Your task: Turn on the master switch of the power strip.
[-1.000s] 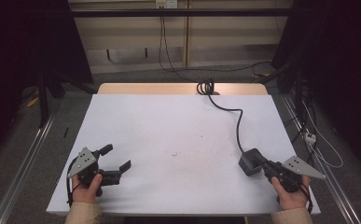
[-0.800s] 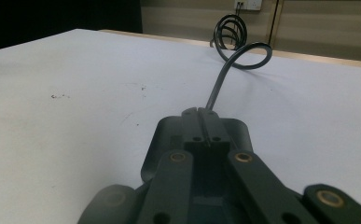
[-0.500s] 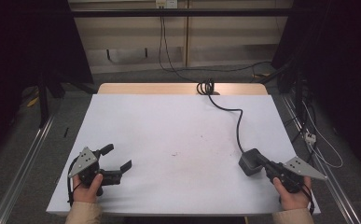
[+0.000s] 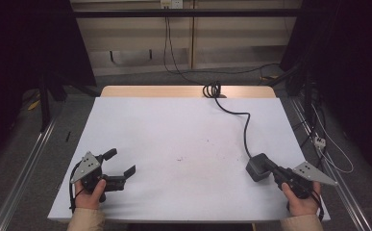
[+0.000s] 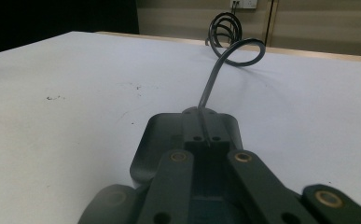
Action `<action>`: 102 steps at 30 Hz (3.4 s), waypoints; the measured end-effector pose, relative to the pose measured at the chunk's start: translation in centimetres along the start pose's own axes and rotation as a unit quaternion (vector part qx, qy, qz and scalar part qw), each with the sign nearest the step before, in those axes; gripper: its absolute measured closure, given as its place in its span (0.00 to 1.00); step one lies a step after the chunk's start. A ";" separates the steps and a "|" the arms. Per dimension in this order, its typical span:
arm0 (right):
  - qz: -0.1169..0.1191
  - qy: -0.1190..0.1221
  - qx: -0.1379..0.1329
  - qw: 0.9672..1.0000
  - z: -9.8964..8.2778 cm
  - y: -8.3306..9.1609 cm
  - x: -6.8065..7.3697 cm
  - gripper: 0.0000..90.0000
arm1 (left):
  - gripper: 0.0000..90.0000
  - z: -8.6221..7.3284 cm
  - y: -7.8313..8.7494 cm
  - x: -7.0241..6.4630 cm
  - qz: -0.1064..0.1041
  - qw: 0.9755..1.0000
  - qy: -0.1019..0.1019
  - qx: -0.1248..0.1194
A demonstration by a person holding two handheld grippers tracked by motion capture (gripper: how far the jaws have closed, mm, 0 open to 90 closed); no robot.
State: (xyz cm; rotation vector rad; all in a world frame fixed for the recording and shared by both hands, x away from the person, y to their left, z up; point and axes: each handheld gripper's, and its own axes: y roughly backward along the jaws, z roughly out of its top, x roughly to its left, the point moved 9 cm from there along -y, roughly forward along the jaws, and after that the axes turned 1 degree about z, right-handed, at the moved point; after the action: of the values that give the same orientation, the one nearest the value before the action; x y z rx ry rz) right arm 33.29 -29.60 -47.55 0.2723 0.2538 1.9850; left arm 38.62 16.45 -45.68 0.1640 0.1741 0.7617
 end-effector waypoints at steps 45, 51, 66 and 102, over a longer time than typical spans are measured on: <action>-0.014 0.007 0.008 1.000 -0.2 -0.1 0.2 1.00 | 0.04 0.0 0.0 0.0 0.001 1.000 0.000 0.000; -0.013 0.006 0.008 1.000 -0.2 -0.1 0.1 1.00 | 0.04 0.0 0.0 0.0 0.001 1.000 0.001 -0.001; -0.015 0.008 0.010 1.000 -0.2 -0.1 0.2 1.00 | 0.04 0.0 0.0 0.0 0.001 1.000 0.002 -0.002; -0.026 0.033 0.020 0.999 -0.2 -0.2 0.8 1.00 | 0.04 0.0 -0.1 0.0 0.001 1.000 0.000 -0.002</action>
State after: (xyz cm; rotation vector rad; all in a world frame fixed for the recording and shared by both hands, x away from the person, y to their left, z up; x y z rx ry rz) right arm 33.05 -28.84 -47.75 0.2247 0.3391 1.9415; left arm 38.66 16.38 -45.66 0.1606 0.1727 0.7643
